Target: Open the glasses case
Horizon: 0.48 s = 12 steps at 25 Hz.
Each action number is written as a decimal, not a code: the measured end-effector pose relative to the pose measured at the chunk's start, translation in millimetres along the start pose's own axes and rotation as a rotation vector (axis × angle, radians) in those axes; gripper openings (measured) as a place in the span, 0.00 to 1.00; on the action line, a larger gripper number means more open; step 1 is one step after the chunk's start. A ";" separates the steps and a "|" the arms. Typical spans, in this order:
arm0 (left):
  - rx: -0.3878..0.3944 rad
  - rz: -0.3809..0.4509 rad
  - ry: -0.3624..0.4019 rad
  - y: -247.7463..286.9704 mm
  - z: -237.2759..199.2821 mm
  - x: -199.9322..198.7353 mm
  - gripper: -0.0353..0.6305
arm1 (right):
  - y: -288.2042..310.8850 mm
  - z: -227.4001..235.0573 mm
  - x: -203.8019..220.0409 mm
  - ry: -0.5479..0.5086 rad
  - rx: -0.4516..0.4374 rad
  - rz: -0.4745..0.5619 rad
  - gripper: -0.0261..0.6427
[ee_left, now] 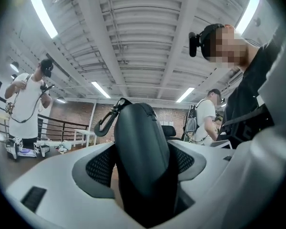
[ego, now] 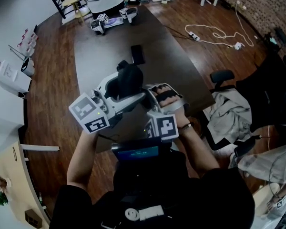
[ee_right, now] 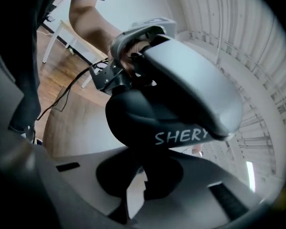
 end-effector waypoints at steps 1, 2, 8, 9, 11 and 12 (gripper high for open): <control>-0.013 -0.012 -0.003 0.7 -2.8 1.1 0.55 | 0.2 0.4 1.4 0.011 0.010 -0.008 0.06; -0.022 -0.016 -0.018 -1.0 -6.4 1.8 0.53 | 0.3 0.9 3.0 0.025 0.018 -0.013 0.06; 0.031 0.055 -0.108 -15.7 -11.1 -6.8 0.49 | -2.9 0.3 -0.2 0.131 0.004 0.048 0.06; 0.047 0.071 -0.123 -16.3 -10.4 -7.6 0.48 | -3.7 -1.8 -2.6 0.150 -0.021 0.063 0.06; 0.074 0.108 -0.169 -19.9 -11.5 -8.2 0.47 | -4.7 -5.6 -7.4 0.189 -0.072 0.090 0.06; 0.079 0.116 -0.181 -21.7 -12.2 -7.1 0.47 | -4.5 -7.3 -8.8 0.195 -0.088 0.094 0.06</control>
Point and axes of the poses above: the fingertips, and each gripper's own axes: y forward along the fingers, z to its right, x out of its underside, the point moved 1 cm from there along -y, backward along the fingers, and after that the axes turned 10 degrees about -z, right-handed, at the moved point
